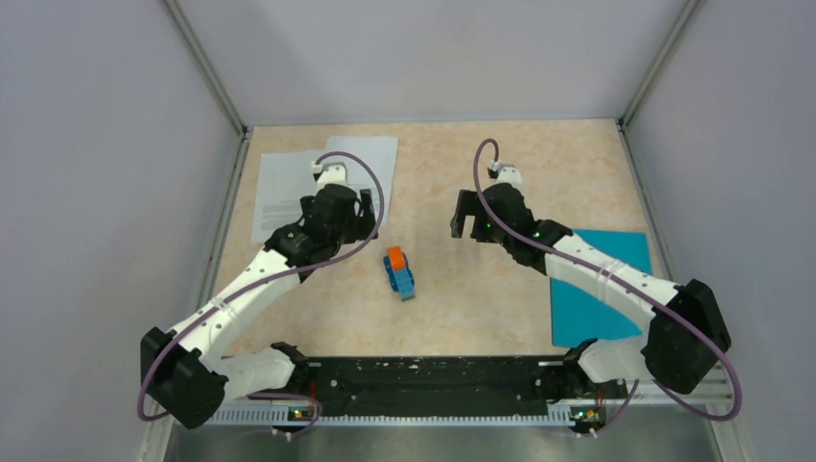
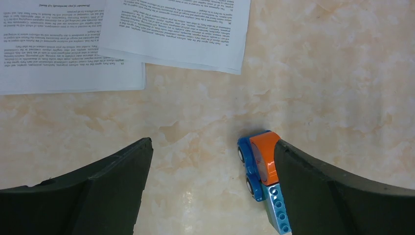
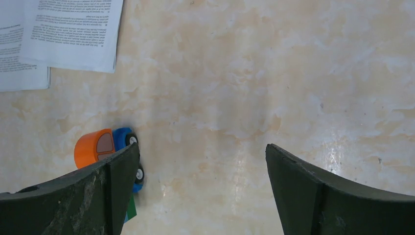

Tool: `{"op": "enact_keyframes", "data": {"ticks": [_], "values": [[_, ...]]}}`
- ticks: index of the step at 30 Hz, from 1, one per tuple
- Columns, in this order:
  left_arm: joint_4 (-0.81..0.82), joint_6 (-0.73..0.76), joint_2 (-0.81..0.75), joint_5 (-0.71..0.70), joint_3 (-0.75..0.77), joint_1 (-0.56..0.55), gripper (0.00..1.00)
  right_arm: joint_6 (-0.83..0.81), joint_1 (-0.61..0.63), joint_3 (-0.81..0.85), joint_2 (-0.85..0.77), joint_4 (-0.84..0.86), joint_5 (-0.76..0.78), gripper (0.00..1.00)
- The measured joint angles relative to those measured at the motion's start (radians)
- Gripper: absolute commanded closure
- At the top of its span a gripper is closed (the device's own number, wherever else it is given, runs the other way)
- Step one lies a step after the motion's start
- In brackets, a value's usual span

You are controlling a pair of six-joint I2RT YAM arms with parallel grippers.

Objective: Put the files into the folder

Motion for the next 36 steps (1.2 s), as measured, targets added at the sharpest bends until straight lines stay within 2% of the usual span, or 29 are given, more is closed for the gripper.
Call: {"op": "enact_keyframes", "data": {"ticks": [9, 19, 24, 27, 31, 36], "values": [[0.0, 0.009, 0.0, 0.006, 0.0, 0.0, 0.01, 0.0, 0.0, 0.0, 0.0, -0.001, 0.001, 0.02], [0.007, 0.019, 0.028, 0.089, 0.011, -0.019, 0.01, -0.004, 0.0, 0.001, 0.0, -0.035, 0.018, 0.02], [0.014, 0.001, 0.119, 0.109, 0.068, -0.084, 0.02, 0.0, -0.002, 0.032, -0.016, -0.092, 0.097, 0.01], [0.035, -0.015, 0.195, 0.124, 0.118, -0.145, 0.02, 0.009, -0.021, 0.035, -0.087, -0.129, 0.138, 0.01], [0.069, -0.033, 0.336, 0.148, 0.211, -0.248, 0.02, 0.02, -0.077, 0.048, -0.2, -0.163, 0.17, 0.01], [0.089, -0.051, 0.525, 0.217, 0.329, -0.332, 0.02, 0.029, -0.093, 0.06, -0.264, -0.19, 0.192, 0.01]]}}
